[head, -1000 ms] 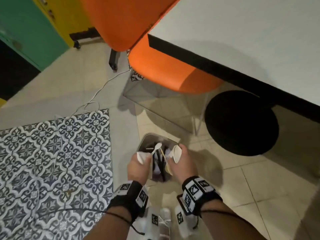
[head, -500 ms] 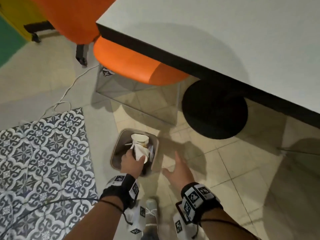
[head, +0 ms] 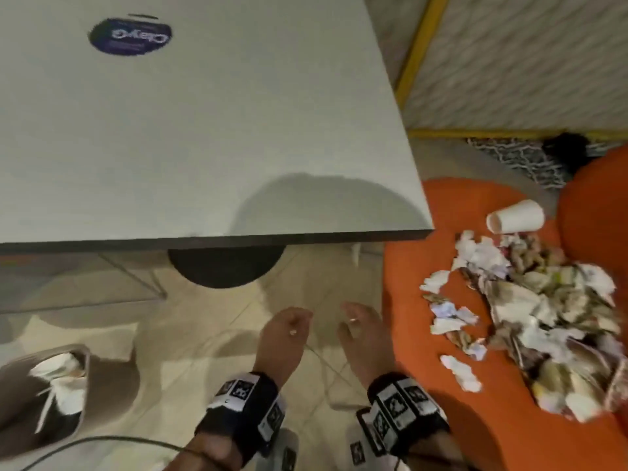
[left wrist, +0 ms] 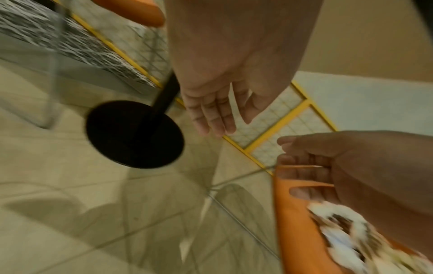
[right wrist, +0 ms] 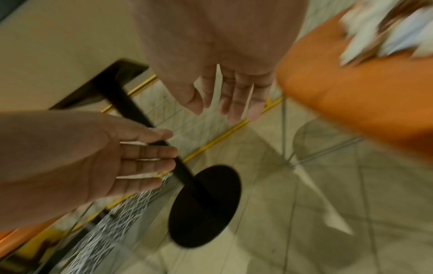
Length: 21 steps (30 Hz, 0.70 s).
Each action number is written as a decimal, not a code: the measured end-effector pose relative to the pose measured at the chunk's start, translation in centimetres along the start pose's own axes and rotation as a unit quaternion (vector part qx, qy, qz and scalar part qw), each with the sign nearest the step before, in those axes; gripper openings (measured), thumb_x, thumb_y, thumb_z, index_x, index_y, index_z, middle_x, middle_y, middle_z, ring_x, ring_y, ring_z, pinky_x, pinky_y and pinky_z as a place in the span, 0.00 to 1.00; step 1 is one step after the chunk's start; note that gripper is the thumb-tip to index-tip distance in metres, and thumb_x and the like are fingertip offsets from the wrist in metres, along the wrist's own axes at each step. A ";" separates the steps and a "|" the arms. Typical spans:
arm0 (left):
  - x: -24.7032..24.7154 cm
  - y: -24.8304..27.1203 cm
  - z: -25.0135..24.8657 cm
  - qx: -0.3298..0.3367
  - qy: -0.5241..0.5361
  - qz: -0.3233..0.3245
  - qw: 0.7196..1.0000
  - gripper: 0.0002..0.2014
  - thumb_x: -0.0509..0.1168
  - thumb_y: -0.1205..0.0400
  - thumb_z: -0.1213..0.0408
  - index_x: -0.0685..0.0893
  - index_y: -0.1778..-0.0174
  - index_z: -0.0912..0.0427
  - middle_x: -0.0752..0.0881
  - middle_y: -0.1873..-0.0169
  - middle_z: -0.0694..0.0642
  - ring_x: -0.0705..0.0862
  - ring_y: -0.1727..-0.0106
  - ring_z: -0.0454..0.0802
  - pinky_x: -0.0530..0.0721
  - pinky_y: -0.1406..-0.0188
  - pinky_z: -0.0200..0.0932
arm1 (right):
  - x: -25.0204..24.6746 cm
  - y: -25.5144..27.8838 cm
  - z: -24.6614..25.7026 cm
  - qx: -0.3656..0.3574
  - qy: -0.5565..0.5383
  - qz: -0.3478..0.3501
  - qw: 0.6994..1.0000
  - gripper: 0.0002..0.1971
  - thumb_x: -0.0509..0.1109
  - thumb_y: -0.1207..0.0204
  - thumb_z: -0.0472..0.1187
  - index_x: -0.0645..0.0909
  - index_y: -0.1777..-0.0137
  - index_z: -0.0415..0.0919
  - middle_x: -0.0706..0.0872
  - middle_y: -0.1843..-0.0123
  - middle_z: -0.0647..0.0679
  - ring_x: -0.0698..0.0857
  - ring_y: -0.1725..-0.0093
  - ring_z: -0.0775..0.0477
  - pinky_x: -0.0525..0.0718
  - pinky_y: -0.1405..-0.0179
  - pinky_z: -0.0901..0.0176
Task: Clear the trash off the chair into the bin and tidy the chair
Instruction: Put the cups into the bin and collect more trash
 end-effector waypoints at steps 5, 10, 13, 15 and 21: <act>15.6 0.2 -10.8 0.038 0.010 0.094 0.995 0.07 0.63 0.17 0.61 0.81 0.57 0.43 0.86 0.57 0.46 0.84 0.57 0.43 0.81 0.56 0.33 | -16.3 -0.9 -10.7 0.045 -0.029 -0.120 0.991 0.13 0.64 0.22 0.43 0.82 0.39 0.49 0.85 0.40 0.50 0.84 0.43 0.48 0.81 0.44 0.58; 24.8 -1.1 -18.4 0.096 -0.010 0.150 0.984 0.07 0.60 0.16 0.62 0.84 0.51 0.51 0.86 0.54 0.47 0.84 0.51 0.45 0.82 0.50 0.38 | -27.0 -1.2 -18.3 0.095 -0.013 -0.243 0.965 0.12 0.66 0.22 0.39 0.82 0.40 0.47 0.82 0.38 0.45 0.83 0.42 0.43 0.81 0.47 0.54; 28.1 -4.2 -22.6 0.151 -0.023 0.142 0.978 0.07 0.62 0.18 0.68 0.84 0.48 0.56 0.84 0.54 0.47 0.84 0.49 0.51 0.81 0.51 0.39 | -32.5 -1.8 -22.2 0.125 0.023 -0.320 0.939 0.13 0.65 0.24 0.40 0.82 0.40 0.44 0.82 0.39 0.42 0.80 0.39 0.40 0.78 0.42 0.51; 29.9 -7.1 -25.2 0.193 -0.083 0.114 0.971 0.10 0.63 0.19 0.66 0.82 0.43 0.56 0.82 0.46 0.51 0.81 0.43 0.51 0.77 0.47 0.39 | -34.9 -2.5 -24.3 0.155 0.074 -0.326 0.930 0.15 0.62 0.24 0.43 0.81 0.39 0.45 0.81 0.36 0.44 0.77 0.35 0.42 0.75 0.38 0.54; 36.2 -16.8 -32.3 0.260 -0.250 0.092 0.928 0.24 0.67 0.22 0.62 0.72 0.29 0.59 0.66 0.25 0.65 0.68 0.26 0.61 0.70 0.33 0.47 | -39.3 -7.8 -28.1 0.215 0.118 -0.271 0.931 0.24 0.61 0.20 0.38 0.68 0.24 0.48 0.71 0.24 0.46 0.70 0.26 0.41 0.74 0.29 0.49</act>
Point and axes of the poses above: each hand's wrist, its own y-axis away from the middle knuckle, its own x-axis out of the palm, z = x × y, the point moved 8 cm from there along -y, towards the middle knuckle
